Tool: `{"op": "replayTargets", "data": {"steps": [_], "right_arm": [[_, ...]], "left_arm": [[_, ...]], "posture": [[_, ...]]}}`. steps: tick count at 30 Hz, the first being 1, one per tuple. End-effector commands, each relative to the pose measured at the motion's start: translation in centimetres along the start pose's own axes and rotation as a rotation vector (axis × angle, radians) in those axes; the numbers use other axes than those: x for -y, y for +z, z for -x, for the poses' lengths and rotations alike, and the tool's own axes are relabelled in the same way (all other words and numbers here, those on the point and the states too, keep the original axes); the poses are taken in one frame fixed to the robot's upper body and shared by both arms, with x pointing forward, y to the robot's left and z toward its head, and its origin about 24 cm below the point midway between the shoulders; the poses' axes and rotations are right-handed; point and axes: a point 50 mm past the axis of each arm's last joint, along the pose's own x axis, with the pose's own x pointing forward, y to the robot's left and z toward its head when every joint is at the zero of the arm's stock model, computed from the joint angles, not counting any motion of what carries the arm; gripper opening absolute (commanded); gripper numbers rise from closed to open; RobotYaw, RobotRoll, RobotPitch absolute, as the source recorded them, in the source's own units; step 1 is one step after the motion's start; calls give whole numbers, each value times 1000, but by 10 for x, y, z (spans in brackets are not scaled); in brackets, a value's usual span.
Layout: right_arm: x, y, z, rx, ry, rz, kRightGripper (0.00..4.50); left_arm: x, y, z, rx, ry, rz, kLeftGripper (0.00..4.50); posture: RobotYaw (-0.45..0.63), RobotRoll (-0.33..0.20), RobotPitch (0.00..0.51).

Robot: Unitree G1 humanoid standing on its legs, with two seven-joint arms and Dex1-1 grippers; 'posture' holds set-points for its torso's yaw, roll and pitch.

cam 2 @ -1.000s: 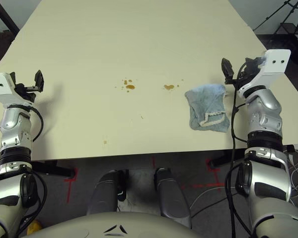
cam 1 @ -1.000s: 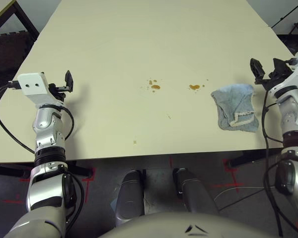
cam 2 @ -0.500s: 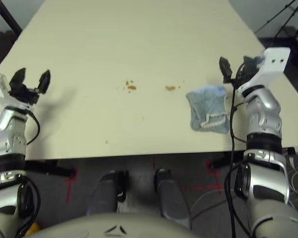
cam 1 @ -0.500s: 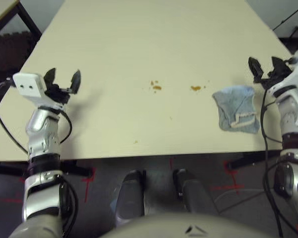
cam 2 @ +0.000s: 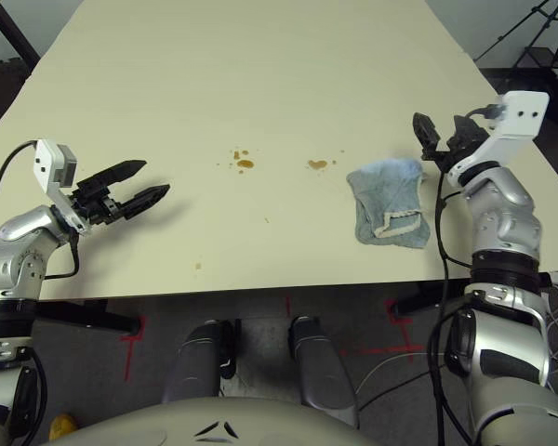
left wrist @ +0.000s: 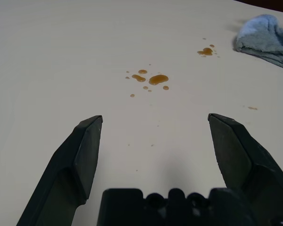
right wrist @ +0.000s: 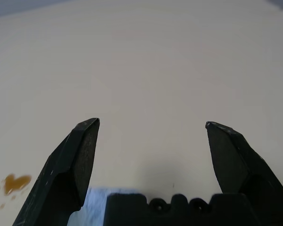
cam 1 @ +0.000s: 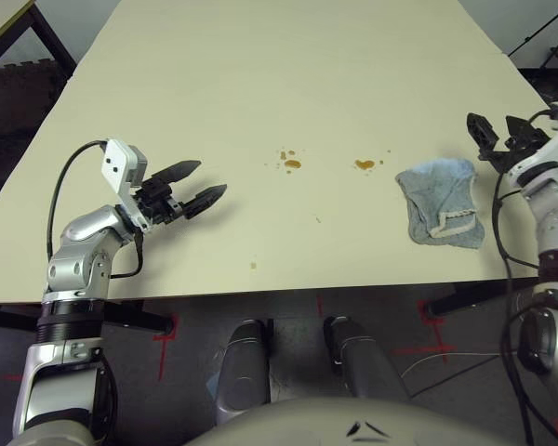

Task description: Wipe the water off the table with a rag.

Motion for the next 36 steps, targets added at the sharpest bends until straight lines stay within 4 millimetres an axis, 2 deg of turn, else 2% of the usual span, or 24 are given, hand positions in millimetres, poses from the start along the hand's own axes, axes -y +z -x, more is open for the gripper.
{"op": "replayTargets", "data": {"steps": [1,12,17,26,29,36], "right_arm": [[-4,-5,11,-112,45,1,4485],[-14,-39,35,-321,137,22,4485],[-19,-56,39,-396,179,54,4485],[-32,-72,39,-458,240,72,4485],[-37,-74,37,-447,252,74,3919],[-39,-74,33,-412,264,101,1291]], "left_arm": [[-2,-2,-1,-18,-8,-16,4500],[-5,-2,-3,-3,2,-32,4500],[-7,0,-3,0,10,-39,4500],[-8,1,-3,3,23,-50,4500],[-9,1,-2,3,27,-52,4500],[-9,1,-3,5,33,-55,4500]], "posture": [[-10,0,162],[-15,0,159],[-9,0,155],[1,0,155],[4,0,155],[4,0,155]]}}
